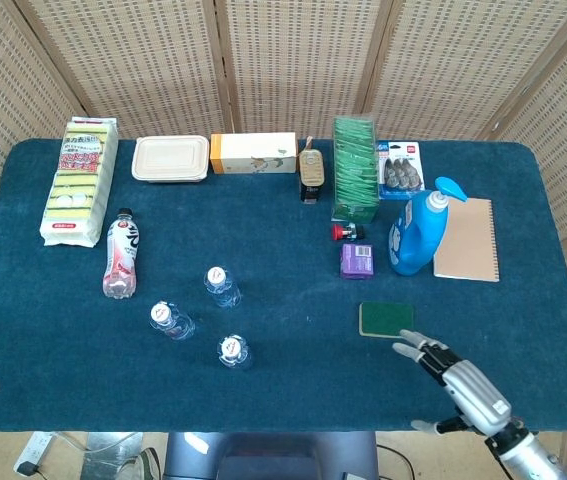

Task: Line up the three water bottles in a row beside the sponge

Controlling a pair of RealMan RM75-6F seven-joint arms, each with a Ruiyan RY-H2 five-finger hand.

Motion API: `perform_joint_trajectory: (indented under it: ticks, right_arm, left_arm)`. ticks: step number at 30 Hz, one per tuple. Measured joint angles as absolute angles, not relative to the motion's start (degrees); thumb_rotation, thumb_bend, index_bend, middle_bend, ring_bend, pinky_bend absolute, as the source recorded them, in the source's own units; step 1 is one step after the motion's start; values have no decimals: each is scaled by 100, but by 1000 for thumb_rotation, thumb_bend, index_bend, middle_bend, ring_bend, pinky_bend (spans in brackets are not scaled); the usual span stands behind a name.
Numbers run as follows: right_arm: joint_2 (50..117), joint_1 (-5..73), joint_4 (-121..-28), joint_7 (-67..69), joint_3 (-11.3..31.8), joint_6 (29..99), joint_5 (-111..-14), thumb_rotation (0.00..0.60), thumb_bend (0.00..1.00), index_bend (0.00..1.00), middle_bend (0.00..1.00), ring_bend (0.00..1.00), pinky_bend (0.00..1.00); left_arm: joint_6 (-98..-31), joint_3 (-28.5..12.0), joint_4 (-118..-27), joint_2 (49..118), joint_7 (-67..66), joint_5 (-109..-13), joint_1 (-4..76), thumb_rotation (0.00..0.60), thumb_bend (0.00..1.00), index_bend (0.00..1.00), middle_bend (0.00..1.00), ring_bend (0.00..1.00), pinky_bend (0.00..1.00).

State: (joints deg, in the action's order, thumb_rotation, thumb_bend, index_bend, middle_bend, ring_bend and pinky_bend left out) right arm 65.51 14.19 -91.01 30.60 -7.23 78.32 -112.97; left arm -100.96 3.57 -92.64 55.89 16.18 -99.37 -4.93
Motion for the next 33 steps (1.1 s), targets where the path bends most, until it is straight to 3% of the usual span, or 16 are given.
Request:
perform_joint_trajectory:
  ticks: [13,33]
  right_arm:
    - [7567,2611,-9371,3088,-287,6693,-11065,600,0,48,58,69,184]
    - [8768,3677,-9822,2088,570,5122,-9106,600,0,44,109,121,233]
  left_arm:
    - [-9948,318,-9323,5561,1616,-9783,-444,600,206,0,0,0,70]
    - [-9935,328,-9231,5517,1872,-9772,-438,600,206,0,0,0,70]
